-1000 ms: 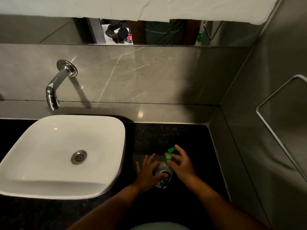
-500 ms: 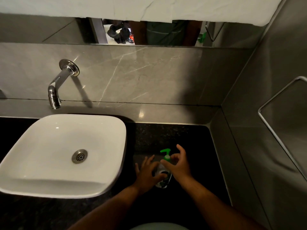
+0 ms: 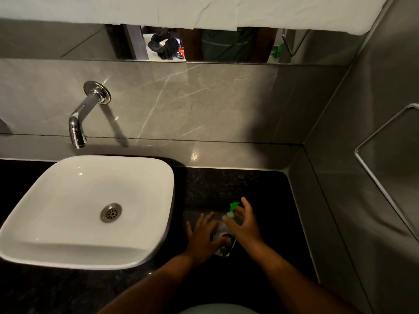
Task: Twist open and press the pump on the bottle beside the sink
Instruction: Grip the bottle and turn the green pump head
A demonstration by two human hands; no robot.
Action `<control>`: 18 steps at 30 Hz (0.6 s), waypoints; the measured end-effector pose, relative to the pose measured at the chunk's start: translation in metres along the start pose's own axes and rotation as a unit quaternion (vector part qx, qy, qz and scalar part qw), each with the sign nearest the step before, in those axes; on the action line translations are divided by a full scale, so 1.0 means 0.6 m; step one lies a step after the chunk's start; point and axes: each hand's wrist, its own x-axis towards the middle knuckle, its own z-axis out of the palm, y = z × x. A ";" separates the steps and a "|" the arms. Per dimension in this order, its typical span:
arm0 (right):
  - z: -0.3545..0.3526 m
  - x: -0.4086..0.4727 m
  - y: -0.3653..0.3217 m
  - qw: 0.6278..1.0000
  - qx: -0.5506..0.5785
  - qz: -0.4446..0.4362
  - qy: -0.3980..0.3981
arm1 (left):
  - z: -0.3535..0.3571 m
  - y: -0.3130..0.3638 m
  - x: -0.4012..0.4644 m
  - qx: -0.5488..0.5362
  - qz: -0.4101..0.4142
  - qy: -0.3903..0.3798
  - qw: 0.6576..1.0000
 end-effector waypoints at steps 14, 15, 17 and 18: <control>-0.002 0.004 0.003 1.000 0.011 -0.006 -0.017 | 0.010 -0.013 0.010 0.002 -0.025 0.029 0.999; -0.003 0.004 0.004 1.000 0.002 -0.008 -0.006 | 0.009 -0.012 0.009 0.002 -0.024 0.028 0.999; -0.006 0.003 0.002 0.999 -0.023 -0.014 0.023 | 0.009 -0.009 0.007 -0.003 -0.023 0.024 0.999; -0.007 0.001 -0.001 0.999 -0.038 -0.019 0.030 | 0.009 -0.007 0.008 -0.006 -0.024 0.023 0.999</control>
